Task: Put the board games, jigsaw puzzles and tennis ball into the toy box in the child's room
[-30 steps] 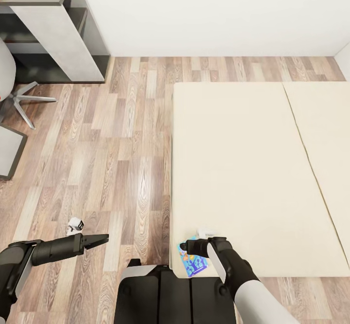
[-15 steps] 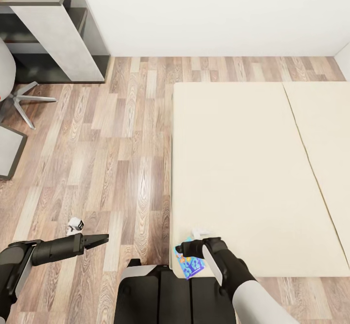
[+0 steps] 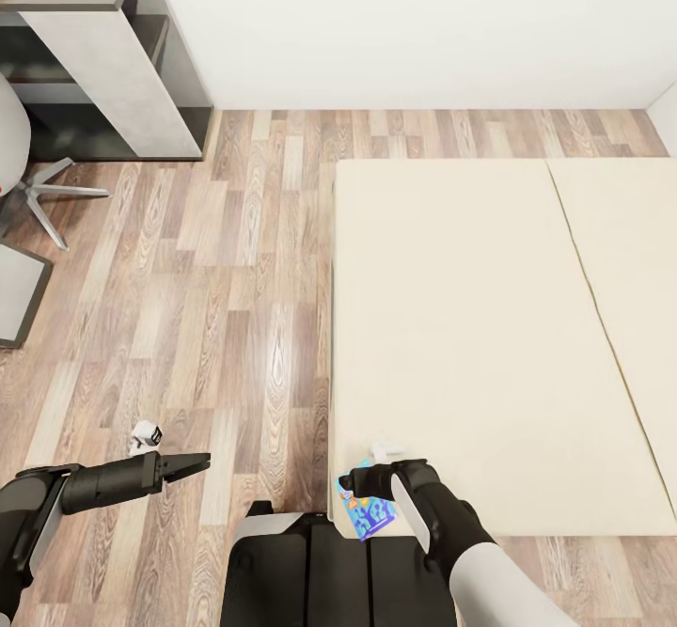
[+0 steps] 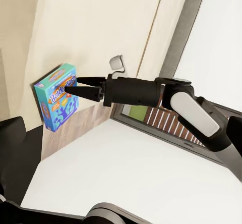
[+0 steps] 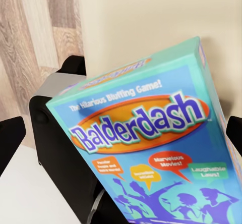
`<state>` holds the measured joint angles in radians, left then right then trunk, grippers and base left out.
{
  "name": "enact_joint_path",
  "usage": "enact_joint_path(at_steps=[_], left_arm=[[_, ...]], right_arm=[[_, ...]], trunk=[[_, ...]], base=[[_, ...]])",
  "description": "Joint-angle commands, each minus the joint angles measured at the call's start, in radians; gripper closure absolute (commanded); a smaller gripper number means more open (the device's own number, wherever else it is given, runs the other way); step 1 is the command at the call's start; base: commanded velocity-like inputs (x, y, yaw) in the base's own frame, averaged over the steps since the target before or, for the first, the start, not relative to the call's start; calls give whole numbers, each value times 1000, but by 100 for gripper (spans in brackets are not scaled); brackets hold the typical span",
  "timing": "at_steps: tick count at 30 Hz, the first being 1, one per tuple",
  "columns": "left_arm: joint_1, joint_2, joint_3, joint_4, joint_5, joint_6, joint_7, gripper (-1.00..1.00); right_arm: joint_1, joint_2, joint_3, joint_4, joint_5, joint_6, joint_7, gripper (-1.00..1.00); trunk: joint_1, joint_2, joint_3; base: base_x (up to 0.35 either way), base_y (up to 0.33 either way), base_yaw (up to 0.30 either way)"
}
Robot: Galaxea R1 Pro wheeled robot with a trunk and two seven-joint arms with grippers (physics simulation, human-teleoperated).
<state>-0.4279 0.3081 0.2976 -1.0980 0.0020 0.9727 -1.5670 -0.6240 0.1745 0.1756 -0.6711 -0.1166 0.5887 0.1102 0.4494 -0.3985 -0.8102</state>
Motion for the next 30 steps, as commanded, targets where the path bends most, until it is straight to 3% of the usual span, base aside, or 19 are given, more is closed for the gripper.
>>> enact_joint_path(at_steps=[1,30], left_arm=[[0,0,0,0,0,11,-4,-100],[0,0,-1,0,0,11,-4,-100]], right_arm=[[0,0,1,-1,-9,5,-2,-100],[0,0,2,-36,-11,6,40,-100]], trunk=[[1,-1,-1],[1,-1,-1]], base=[[0,0,0],[0,0,0]])
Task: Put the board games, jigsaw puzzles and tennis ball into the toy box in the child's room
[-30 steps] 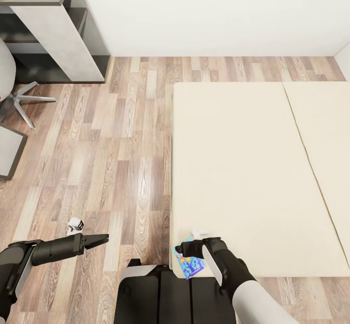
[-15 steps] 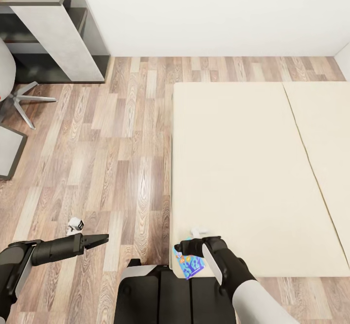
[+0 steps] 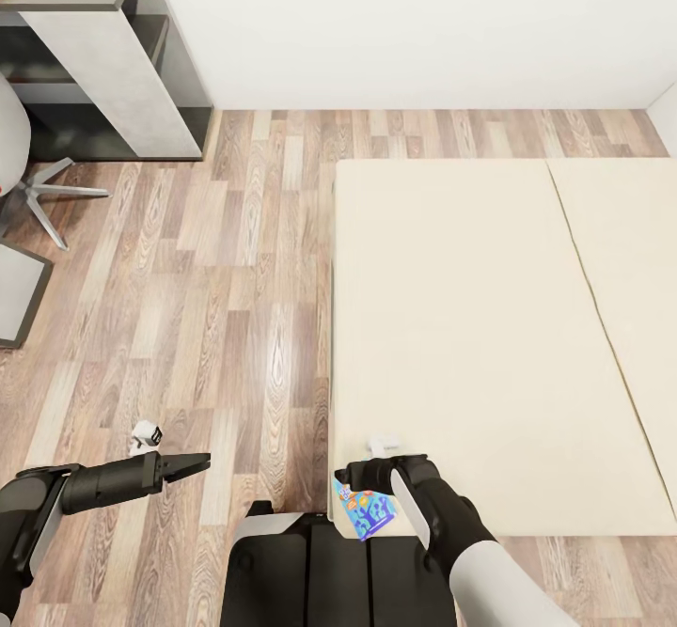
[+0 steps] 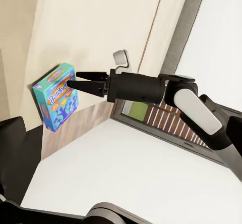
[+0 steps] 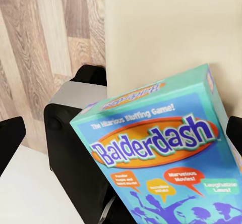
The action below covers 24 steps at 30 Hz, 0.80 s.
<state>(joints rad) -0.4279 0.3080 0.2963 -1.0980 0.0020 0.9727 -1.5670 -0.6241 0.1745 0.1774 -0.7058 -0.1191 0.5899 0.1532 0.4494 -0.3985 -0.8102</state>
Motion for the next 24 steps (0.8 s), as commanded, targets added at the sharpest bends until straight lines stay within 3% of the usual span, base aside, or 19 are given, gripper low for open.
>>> enact_joint_path(at_steps=[1,24], left_arm=[[0,0,0,0,0,11,-4,-100],[0,0,0,-1,0,11,-4,-100]], right_arm=[[0,0,0,-1,-8,5,-3,-100],[0,0,3,5,-8,5,-4,-100]], trunk=[[1,-1,-1],[1,-1,-1]], base=[[0,0,0],[0,0,0]])
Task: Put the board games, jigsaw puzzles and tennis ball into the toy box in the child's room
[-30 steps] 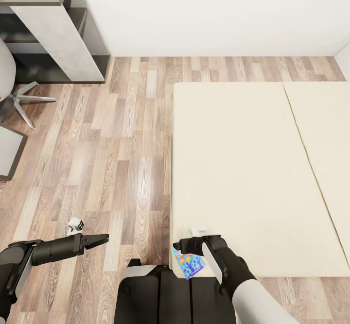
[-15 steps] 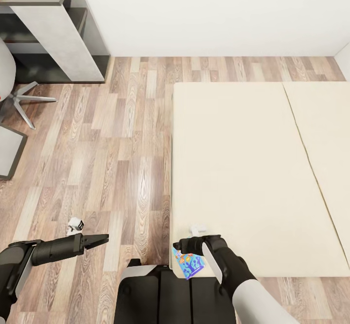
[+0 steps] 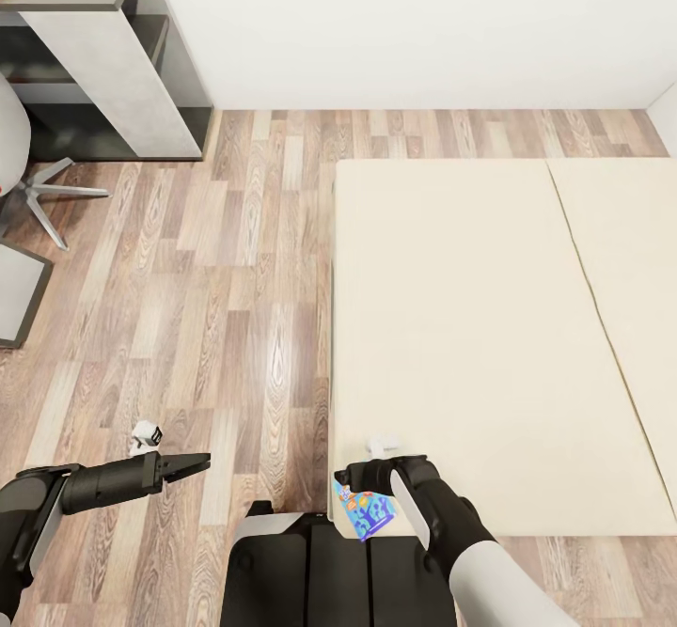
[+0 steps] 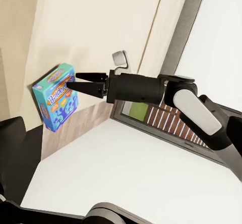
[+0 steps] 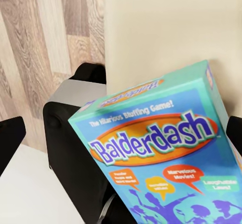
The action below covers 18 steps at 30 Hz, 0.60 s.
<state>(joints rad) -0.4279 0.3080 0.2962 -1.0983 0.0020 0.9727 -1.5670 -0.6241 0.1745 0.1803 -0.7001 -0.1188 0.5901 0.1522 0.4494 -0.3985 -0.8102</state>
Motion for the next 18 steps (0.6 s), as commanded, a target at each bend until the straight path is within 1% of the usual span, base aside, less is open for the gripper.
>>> enact_joint_path(at_steps=[1,18], left_arm=[[0,0,0,0,0,11,-4,-100],[0,0,0,0,0,11,-4,-100]], right_arm=[[0,0,1,0,-9,5,-2,-100],[0,0,4,2,-10,4,30,-100]], trunk=[[1,-1,-1],[1,-1,-1]], base=[[0,0,0],[0,0,0]])
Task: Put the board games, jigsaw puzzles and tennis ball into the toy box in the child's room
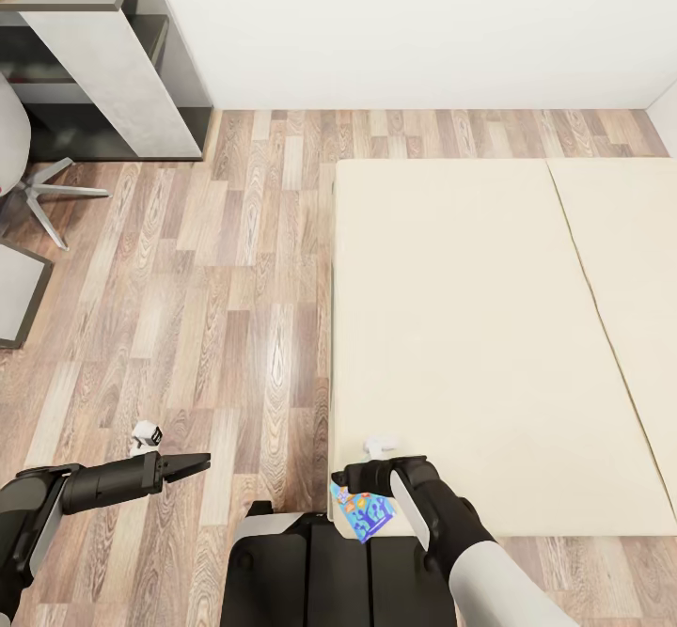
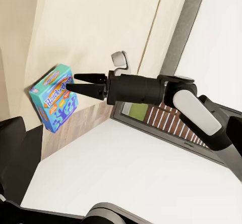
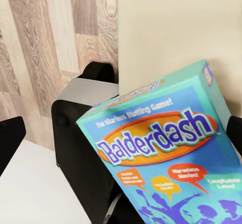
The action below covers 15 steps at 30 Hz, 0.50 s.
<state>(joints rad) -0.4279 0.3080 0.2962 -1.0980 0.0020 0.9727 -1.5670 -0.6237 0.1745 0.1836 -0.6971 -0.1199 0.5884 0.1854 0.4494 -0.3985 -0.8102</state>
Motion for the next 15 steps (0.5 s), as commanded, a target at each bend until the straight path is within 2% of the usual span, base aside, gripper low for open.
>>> enact_joint_path(at_steps=[1,15], left_arm=[[0,0,0,0,0,11,-4,-100],[0,2,1,0,0,11,-4,-100]], right_arm=[[0,0,0,-1,-9,5,-2,-100],[17,0,-11,-13,-11,-22,-2,-100]], trunk=[[1,-1,-1],[1,-1,-1]], base=[[0,0,0],[0,0,0]])
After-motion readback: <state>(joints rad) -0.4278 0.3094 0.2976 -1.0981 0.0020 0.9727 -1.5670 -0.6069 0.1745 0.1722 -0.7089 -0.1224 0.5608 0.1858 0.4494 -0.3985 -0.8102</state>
